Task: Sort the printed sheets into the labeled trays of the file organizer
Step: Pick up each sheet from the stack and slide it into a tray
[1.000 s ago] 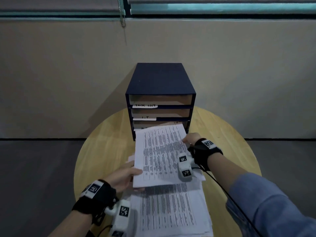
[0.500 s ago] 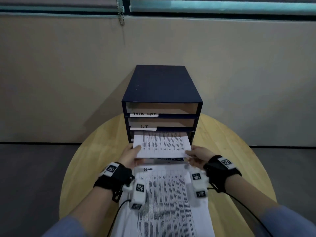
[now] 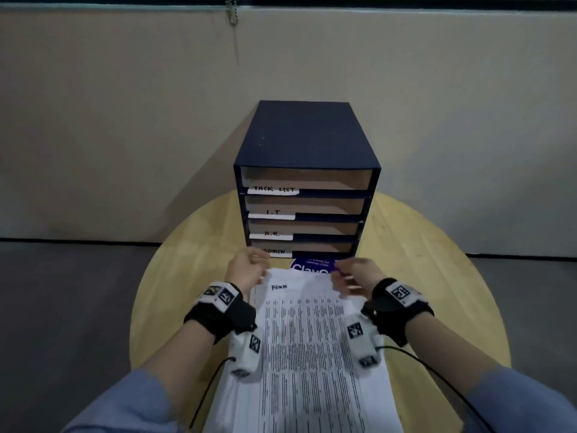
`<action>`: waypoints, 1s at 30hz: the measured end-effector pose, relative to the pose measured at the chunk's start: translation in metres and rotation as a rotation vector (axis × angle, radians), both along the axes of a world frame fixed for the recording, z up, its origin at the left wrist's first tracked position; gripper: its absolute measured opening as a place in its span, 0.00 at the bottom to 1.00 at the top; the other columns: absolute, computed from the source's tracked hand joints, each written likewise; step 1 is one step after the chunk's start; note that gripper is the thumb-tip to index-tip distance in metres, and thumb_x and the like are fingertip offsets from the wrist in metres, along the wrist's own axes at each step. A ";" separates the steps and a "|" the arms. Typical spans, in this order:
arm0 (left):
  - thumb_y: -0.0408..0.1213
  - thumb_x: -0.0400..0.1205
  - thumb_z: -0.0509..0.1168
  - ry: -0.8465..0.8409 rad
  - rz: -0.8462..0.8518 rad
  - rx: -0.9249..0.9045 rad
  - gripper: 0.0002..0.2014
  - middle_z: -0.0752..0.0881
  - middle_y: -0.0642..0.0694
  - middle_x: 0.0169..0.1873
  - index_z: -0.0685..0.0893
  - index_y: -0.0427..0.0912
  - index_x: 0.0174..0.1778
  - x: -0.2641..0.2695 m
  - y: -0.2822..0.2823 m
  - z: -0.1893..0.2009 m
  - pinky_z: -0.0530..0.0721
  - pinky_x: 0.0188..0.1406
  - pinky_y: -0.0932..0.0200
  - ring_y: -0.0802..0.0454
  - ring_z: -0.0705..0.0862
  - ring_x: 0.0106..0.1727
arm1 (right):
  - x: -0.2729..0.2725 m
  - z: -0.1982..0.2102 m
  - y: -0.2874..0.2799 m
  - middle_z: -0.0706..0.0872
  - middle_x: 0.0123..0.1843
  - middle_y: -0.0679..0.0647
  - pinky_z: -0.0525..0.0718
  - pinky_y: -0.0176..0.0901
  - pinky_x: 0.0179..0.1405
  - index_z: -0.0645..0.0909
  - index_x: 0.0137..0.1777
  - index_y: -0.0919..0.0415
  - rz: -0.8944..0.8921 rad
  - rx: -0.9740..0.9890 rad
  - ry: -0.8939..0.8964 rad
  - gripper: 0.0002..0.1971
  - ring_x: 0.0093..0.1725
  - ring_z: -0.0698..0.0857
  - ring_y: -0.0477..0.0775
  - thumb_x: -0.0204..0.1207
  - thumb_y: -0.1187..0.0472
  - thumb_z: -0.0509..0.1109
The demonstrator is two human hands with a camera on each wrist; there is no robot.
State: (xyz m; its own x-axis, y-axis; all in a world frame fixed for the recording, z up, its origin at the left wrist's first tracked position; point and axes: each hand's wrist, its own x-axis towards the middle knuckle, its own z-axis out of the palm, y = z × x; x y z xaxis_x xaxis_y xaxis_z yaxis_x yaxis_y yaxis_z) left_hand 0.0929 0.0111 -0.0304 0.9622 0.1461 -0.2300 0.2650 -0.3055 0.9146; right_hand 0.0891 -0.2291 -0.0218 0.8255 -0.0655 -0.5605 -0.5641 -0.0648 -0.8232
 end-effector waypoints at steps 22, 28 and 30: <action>0.44 0.74 0.73 -0.048 -0.479 0.916 0.30 0.67 0.43 0.69 0.70 0.44 0.70 -0.047 0.006 -0.023 0.79 0.67 0.52 0.46 0.74 0.66 | -0.078 -0.033 0.013 0.75 0.33 0.54 0.72 0.41 0.41 0.81 0.53 0.80 0.103 -0.467 -0.040 0.15 0.41 0.74 0.54 0.73 0.73 0.58; 0.42 0.69 0.75 -0.039 -0.416 0.978 0.21 0.66 0.46 0.55 0.75 0.46 0.54 -0.039 0.006 -0.021 0.79 0.60 0.52 0.48 0.69 0.60 | -0.073 -0.039 0.011 0.81 0.39 0.55 0.85 0.51 0.51 0.78 0.33 0.56 0.045 -0.458 -0.045 0.12 0.44 0.80 0.56 0.74 0.70 0.61; 0.35 0.74 0.69 -0.083 -0.363 0.828 0.10 0.74 0.47 0.52 0.77 0.44 0.48 -0.041 0.007 -0.024 0.81 0.56 0.52 0.47 0.75 0.56 | -0.071 -0.041 0.006 0.81 0.45 0.56 0.83 0.49 0.55 0.79 0.42 0.55 0.055 -0.441 -0.049 0.08 0.47 0.80 0.56 0.76 0.69 0.63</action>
State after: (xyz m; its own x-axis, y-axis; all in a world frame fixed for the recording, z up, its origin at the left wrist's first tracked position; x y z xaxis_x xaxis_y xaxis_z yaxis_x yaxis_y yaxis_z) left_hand 0.0515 0.0177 -0.0547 0.9901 -0.0815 -0.1139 -0.0328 -0.9255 0.3774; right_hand 0.0180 -0.2236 -0.0630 0.8593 -0.2446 -0.4493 -0.5112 -0.4448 -0.7354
